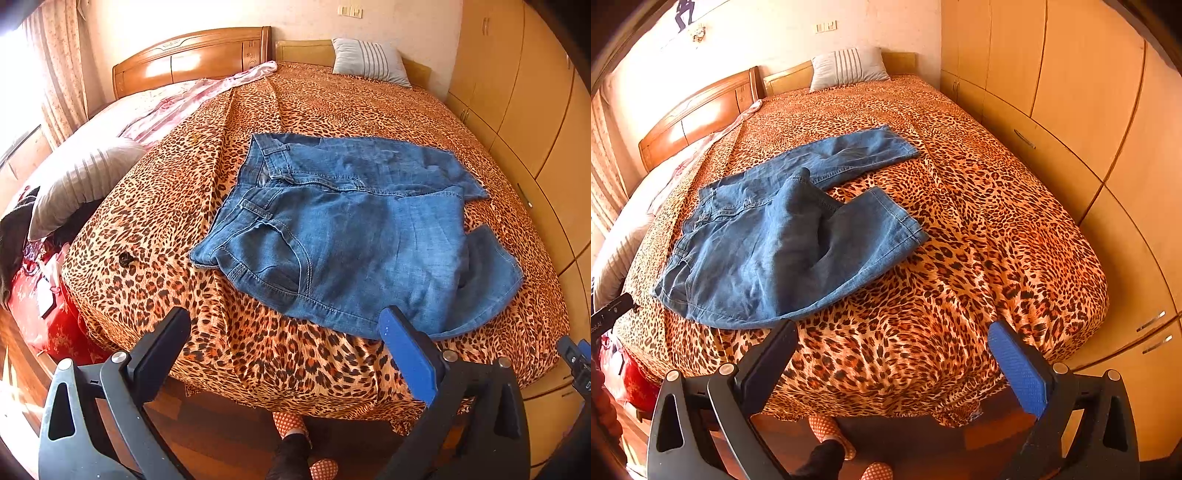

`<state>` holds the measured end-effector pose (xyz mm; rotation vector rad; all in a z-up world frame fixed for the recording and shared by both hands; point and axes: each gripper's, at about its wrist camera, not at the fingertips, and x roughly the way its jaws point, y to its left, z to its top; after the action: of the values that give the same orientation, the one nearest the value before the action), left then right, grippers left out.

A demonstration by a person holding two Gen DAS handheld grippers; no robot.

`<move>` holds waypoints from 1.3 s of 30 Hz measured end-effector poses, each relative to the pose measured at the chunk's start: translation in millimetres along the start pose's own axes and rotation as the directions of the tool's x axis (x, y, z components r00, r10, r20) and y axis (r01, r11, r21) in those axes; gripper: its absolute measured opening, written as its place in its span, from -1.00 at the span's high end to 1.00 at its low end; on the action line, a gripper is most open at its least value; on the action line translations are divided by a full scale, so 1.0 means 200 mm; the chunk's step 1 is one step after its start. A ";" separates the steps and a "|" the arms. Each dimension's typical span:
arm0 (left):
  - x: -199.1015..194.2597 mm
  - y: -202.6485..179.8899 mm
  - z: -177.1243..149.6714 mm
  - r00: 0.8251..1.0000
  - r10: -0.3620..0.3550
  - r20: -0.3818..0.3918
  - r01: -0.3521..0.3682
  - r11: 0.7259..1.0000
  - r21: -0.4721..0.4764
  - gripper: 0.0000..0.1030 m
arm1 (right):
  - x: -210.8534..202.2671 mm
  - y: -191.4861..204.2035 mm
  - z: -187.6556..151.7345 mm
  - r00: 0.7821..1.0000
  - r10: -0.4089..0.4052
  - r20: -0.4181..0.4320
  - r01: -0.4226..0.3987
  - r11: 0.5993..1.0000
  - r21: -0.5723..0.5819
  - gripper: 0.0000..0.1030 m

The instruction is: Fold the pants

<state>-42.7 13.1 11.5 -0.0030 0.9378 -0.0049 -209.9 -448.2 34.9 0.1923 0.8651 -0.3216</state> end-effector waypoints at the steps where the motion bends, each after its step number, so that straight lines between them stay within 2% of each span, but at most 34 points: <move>1: 0.00 0.00 0.00 1.000 -0.001 0.002 0.001 1.000 0.003 -0.99 | 0.01 0.00 0.00 1.000 0.000 -0.003 0.000 1.000 0.001 -0.99; 26: 0.15 0.00 0.12 0.999 -0.006 -0.035 0.006 1.000 0.007 -0.99 | 0.17 0.13 0.13 0.999 -0.007 -0.044 0.007 1.000 -0.012 -0.99; 39: 0.18 -0.06 0.15 1.000 -0.018 -0.021 0.019 0.999 0.030 -0.99 | 0.22 0.14 0.18 0.999 -0.022 -0.044 0.022 1.000 -0.006 -0.99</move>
<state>2.3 0.8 -0.6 0.0168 0.9582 -0.0365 -148.0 -441.8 24.0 0.1856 0.9124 -0.3363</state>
